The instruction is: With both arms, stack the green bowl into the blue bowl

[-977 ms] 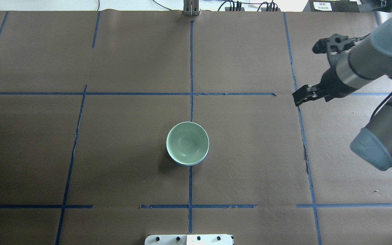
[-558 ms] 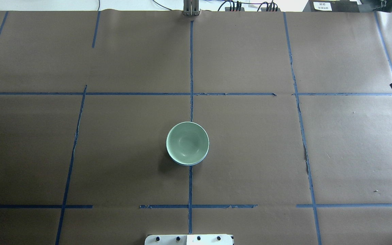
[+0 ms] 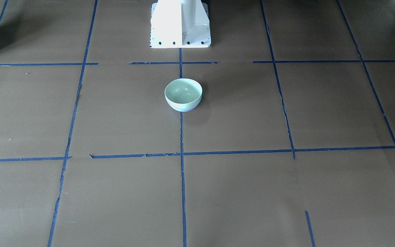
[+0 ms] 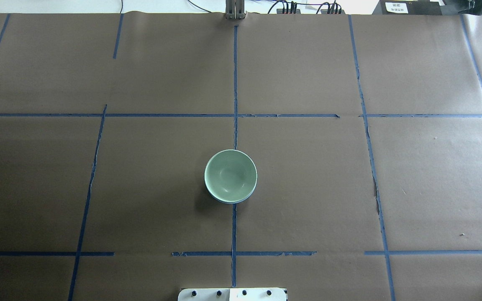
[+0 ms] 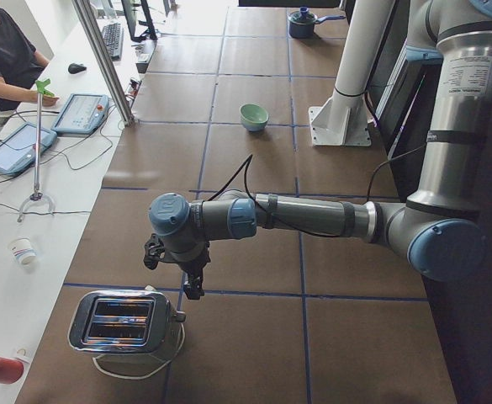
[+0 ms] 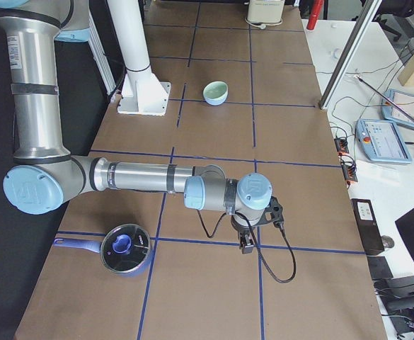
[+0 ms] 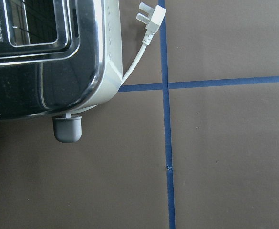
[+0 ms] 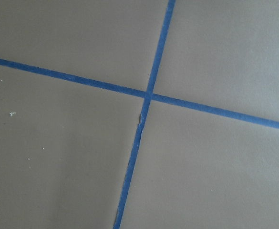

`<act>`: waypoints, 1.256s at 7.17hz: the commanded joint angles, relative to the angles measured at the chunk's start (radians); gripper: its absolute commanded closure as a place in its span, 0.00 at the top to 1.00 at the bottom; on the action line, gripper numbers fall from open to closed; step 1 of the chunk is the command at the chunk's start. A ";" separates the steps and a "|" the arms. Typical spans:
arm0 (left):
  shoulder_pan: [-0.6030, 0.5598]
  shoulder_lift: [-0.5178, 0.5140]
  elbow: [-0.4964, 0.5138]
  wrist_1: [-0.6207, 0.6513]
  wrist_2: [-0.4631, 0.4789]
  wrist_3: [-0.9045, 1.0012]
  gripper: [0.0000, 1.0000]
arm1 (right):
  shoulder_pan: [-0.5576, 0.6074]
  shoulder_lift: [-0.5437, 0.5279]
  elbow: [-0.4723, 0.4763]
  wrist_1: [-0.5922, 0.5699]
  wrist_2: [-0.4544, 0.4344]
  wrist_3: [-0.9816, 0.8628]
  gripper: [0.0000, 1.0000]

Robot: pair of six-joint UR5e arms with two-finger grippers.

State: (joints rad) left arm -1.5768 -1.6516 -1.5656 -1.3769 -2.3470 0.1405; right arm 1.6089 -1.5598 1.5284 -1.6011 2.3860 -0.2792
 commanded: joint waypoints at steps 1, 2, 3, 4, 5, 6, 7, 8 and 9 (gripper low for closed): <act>0.000 0.015 -0.007 -0.001 0.000 0.001 1.00 | 0.019 -0.060 0.002 0.000 0.015 0.000 1.00; 0.000 0.015 -0.005 -0.001 0.000 0.001 1.00 | 0.031 -0.089 0.007 0.000 0.028 -0.001 1.00; 0.000 0.016 -0.005 -0.005 0.000 0.001 1.00 | 0.057 -0.092 0.007 0.001 0.027 0.002 1.00; 0.000 0.021 -0.005 -0.005 0.000 0.002 1.00 | 0.066 -0.092 0.007 0.001 0.024 0.005 1.00; 0.000 0.027 -0.002 -0.007 0.000 0.002 1.00 | 0.075 -0.089 0.009 0.001 0.022 0.041 1.00; 0.000 0.027 -0.002 -0.007 0.000 0.002 1.00 | 0.091 -0.089 0.013 0.003 0.019 0.061 1.00; 0.000 0.029 -0.001 -0.007 0.000 0.004 1.00 | 0.101 -0.085 0.012 0.003 0.018 0.063 1.00; 0.000 0.029 0.001 -0.008 0.002 0.004 1.00 | 0.117 -0.082 0.012 0.004 0.015 0.063 1.00; 0.000 0.035 0.007 -0.022 0.000 0.002 1.00 | 0.120 -0.082 0.012 0.036 -0.029 0.072 1.00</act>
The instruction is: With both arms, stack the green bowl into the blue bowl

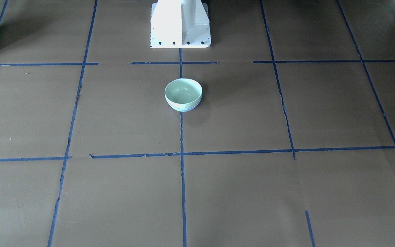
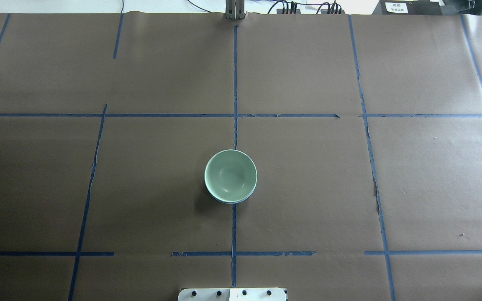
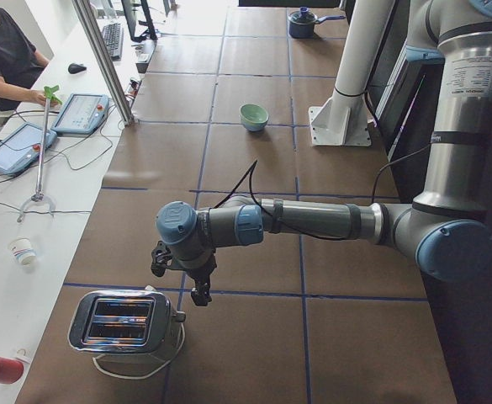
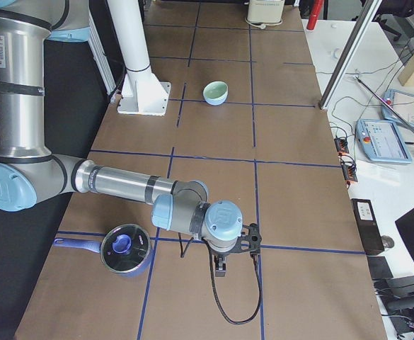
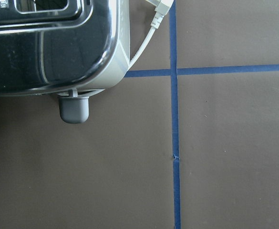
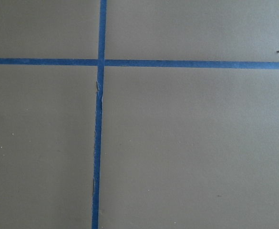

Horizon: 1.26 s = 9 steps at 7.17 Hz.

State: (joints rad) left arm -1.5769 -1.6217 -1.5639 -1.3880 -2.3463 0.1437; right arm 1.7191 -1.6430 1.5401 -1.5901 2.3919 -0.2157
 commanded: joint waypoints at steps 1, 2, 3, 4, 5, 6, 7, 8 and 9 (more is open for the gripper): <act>-0.002 0.012 0.005 -0.015 -0.001 -0.001 1.00 | 0.008 -0.004 -0.001 0.054 -0.043 0.065 1.00; -0.002 0.013 0.005 -0.016 0.001 -0.001 1.00 | 0.008 -0.008 -0.003 0.068 -0.040 0.088 1.00; 0.000 0.013 0.005 -0.017 0.001 -0.001 1.00 | 0.008 -0.009 -0.005 0.068 -0.034 0.090 1.00; 0.000 0.013 0.007 -0.026 0.001 -0.003 1.00 | 0.008 -0.011 -0.002 0.068 -0.030 0.090 1.00; 0.000 0.029 0.022 -0.075 0.001 -0.004 1.00 | 0.008 -0.011 -0.005 0.068 -0.023 0.090 1.00; 0.000 0.029 0.033 -0.095 0.001 -0.006 1.00 | 0.008 -0.012 -0.005 0.068 -0.014 0.090 1.00; 0.000 0.029 0.033 -0.094 0.001 -0.007 1.00 | 0.008 -0.012 -0.005 0.068 -0.010 0.090 1.00; 0.000 0.029 0.033 -0.094 0.001 -0.007 1.00 | 0.008 -0.012 -0.003 0.068 -0.010 0.090 1.00; 0.000 0.031 0.033 -0.094 0.001 -0.007 1.00 | 0.008 -0.014 -0.002 0.068 -0.010 0.088 1.00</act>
